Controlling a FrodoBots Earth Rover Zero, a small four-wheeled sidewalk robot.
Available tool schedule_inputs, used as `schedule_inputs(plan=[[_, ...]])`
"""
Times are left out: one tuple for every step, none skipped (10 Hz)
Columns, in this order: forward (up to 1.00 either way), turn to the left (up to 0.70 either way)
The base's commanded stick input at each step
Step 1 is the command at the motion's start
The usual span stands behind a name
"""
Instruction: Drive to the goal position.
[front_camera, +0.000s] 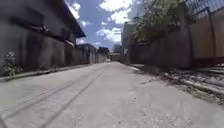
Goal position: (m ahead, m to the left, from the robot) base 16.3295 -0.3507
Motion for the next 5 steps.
schedule_inputs(plan=[[1.00,0.11],[1.00,0.07],[1.00,0.00],[1.00,0.00],[1.00,0.00]])
